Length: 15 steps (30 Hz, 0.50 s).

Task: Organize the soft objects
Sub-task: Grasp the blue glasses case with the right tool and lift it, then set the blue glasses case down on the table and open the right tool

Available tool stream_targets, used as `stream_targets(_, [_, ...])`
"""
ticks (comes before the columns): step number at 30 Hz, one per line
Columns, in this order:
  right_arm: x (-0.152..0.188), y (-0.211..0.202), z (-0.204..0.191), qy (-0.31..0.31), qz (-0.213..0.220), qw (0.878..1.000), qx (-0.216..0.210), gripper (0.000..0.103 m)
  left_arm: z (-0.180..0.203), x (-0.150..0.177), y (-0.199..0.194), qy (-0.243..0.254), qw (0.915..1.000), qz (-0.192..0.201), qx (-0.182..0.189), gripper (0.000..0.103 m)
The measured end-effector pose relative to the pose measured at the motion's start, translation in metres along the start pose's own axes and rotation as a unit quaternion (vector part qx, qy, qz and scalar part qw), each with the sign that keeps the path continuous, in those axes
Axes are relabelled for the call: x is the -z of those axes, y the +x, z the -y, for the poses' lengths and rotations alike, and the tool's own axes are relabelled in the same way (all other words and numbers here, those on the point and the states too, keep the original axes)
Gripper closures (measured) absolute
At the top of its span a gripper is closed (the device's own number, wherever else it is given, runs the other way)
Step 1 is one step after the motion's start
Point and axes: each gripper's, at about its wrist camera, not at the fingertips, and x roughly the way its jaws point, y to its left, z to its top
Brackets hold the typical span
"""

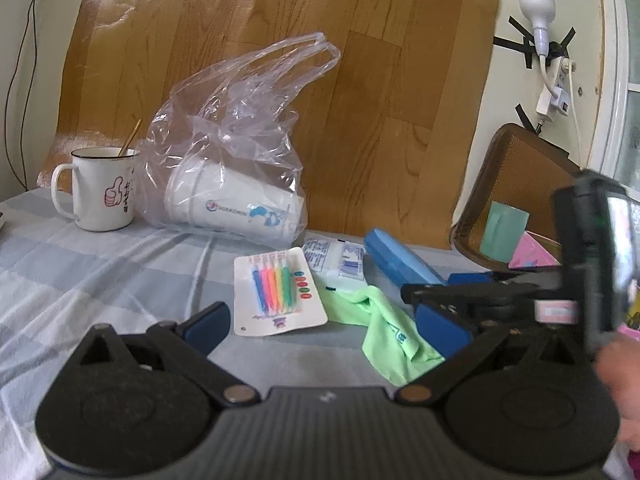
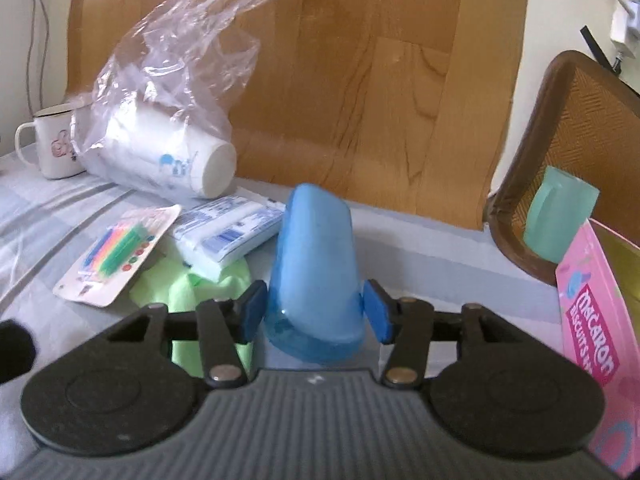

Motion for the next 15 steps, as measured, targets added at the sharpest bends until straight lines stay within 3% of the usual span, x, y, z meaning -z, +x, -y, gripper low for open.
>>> stream_targets(5, [0.019, -0.044, -0.003, -0.014, -0.002, 0.999, -0.05, 0.048, -0.004, -0.001, 0.0, -0.014, 0.9999, -0.001, 0.001, 0.001])
stream_targets(10, [0.064, -0.114, 0.008, -0.044, -0.002, 0.993, -0.111, 0.047, -0.007, -0.001, -0.001, -0.022, 0.9997, -0.007, 0.007, 0.001])
stream_targets(15, [0.109, -0.175, 0.014, -0.101, 0.017, 0.988, -0.119, 0.048, -0.007, 0.001, -0.003, -0.027, 0.9993, -0.018, 0.018, 0.001])
